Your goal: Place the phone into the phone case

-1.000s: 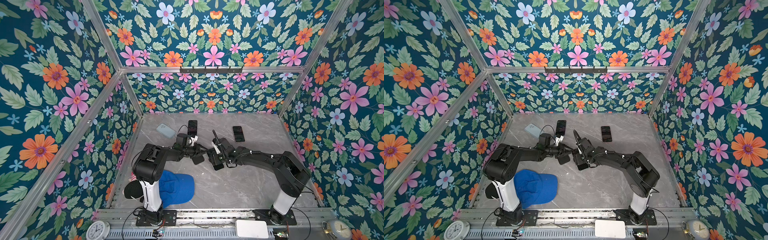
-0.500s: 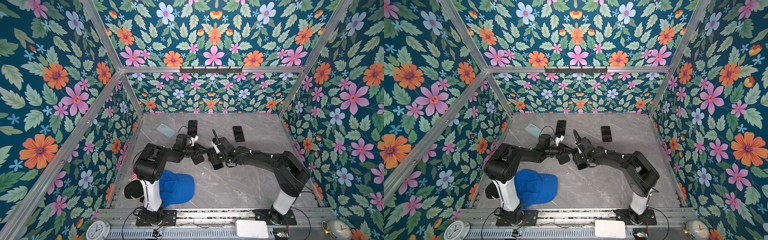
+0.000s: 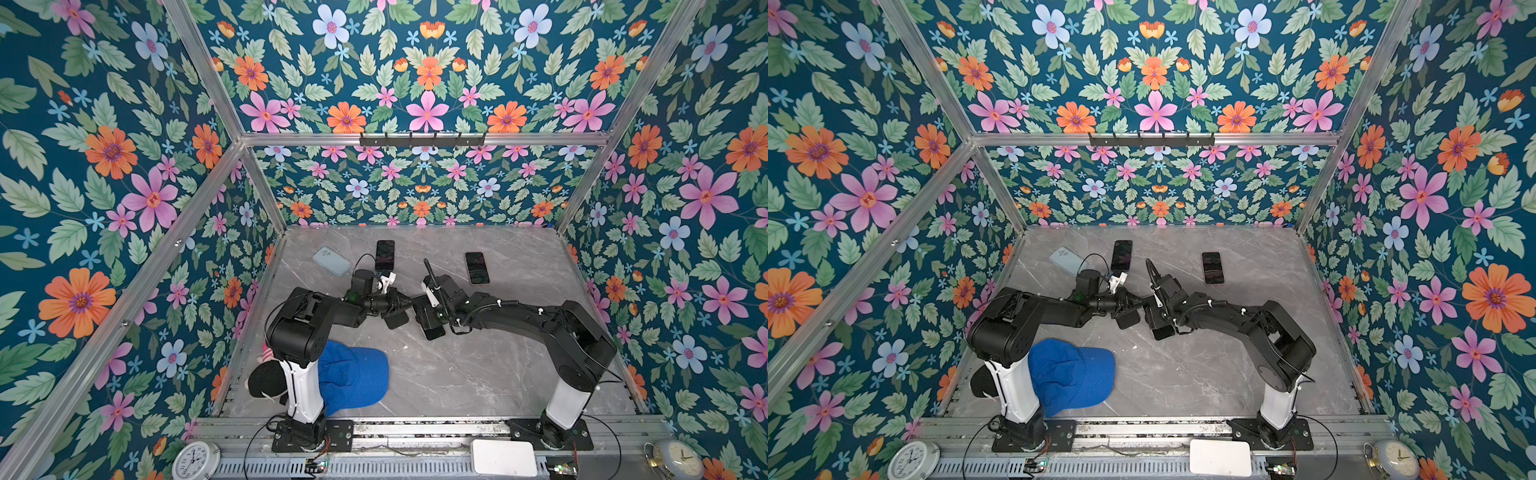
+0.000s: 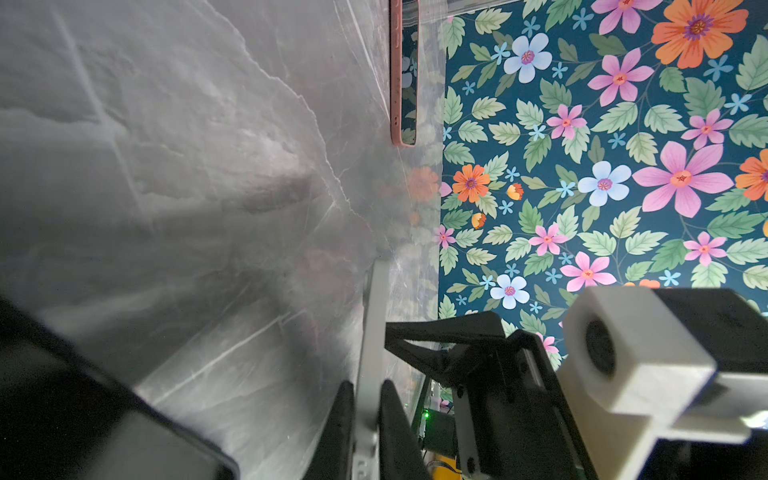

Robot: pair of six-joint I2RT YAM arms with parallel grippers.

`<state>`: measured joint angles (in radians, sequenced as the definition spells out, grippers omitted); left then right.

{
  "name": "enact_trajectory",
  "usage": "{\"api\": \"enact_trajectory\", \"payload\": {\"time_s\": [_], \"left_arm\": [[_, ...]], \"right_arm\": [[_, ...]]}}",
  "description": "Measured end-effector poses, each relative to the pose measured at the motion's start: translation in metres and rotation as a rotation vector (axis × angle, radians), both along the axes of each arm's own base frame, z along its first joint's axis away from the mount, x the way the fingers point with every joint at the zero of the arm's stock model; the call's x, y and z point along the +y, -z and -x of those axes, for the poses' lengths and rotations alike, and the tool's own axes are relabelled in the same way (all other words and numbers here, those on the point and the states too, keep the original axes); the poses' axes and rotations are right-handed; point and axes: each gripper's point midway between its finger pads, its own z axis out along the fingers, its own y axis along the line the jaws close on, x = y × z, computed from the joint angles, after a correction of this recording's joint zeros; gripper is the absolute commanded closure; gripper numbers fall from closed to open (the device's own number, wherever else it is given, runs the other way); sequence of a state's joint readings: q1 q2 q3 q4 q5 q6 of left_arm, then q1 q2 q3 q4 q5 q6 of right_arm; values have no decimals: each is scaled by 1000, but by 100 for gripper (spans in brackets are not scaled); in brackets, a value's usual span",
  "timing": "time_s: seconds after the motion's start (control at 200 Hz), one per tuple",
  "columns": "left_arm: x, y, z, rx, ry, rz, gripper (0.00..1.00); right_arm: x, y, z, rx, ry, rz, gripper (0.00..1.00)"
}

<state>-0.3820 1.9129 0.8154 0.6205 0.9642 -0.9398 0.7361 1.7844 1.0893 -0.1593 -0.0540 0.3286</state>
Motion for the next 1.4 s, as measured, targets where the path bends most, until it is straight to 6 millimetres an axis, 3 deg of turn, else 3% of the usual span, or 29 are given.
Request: {"api": "enact_trajectory", "payload": {"time_s": [0.405,0.6,0.82,1.04,1.15,1.4], "left_arm": [[-2,-18,-6,-30,-6,7,93],[0,-21,-8,-28,-25,-1,96],[2,-37,-17,-30,-91,34,97],[2,-52,-29,-17,-169,113,97],[3,-58,-33,-19,-199,147,97],[4,-62,-38,14,-245,230,97]], "right_arm": [[-5,-13,3,-34,-24,10,4],[-21,-47,15,-89,-8,-12,4],[-49,-89,24,-36,186,-252,14],[-87,-87,24,151,432,-637,18],[-106,-76,20,226,542,-793,19],[-100,-93,15,263,538,-1011,21]]}}
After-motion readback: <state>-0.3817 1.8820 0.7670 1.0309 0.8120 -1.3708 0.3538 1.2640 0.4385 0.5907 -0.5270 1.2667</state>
